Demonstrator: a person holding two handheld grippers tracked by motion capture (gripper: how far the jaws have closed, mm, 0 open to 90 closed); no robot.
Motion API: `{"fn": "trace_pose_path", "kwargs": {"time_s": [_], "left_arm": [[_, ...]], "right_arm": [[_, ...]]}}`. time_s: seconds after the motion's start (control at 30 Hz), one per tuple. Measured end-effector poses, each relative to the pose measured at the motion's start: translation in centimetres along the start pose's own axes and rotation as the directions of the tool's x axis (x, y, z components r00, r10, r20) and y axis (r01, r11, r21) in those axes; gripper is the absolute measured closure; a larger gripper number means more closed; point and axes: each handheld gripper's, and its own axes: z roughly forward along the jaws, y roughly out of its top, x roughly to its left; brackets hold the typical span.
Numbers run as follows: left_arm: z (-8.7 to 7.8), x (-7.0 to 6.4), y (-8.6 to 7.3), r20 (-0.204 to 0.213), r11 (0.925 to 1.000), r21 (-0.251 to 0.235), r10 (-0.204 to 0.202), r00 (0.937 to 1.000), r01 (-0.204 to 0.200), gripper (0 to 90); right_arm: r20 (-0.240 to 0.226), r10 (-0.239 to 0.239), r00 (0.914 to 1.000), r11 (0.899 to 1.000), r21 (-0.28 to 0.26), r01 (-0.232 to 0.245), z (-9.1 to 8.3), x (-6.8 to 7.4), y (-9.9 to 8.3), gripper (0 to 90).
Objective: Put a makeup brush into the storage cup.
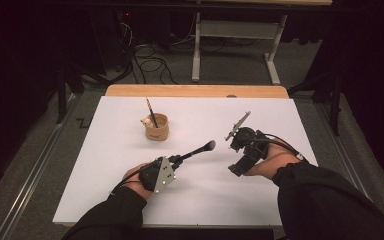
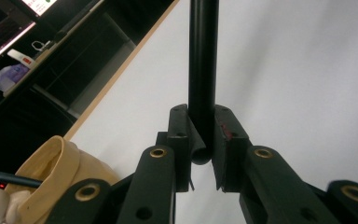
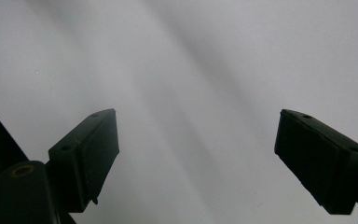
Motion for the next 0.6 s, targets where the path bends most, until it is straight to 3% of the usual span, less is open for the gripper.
{"fn": "trace_pose_path", "kwargs": {"time_s": [0.23, 0.33, 0.6], "left_arm": [[0.1, 0.3, -0.2, 0.002, 0.9994, -0.004, -0.036, 0.9994, 0.036, 79.2], [0.1, 0.6, -0.4, 0.007, 0.9972, -0.012, -0.074, 0.9972, 0.074, 79.2], [0.1, 1.0, -0.8, 0.008, 0.994, -0.007, -0.109, 0.994, 0.109, 79.2]], "right_arm": [[0.008, 0.048, 0.9988, 0.998, -0.036, -0.047, 1.6, -0.9, -1.8, 14.8], [0.009, 0.066, 0.9978, 0.997, -0.051, -0.066, 2.5, -1.1, -2.5, 14.8], [-0.003, 0.143, 0.9897, 0.979, -0.147, -0.142, 5.1, -1.6, -4.8, 15.1]]}}
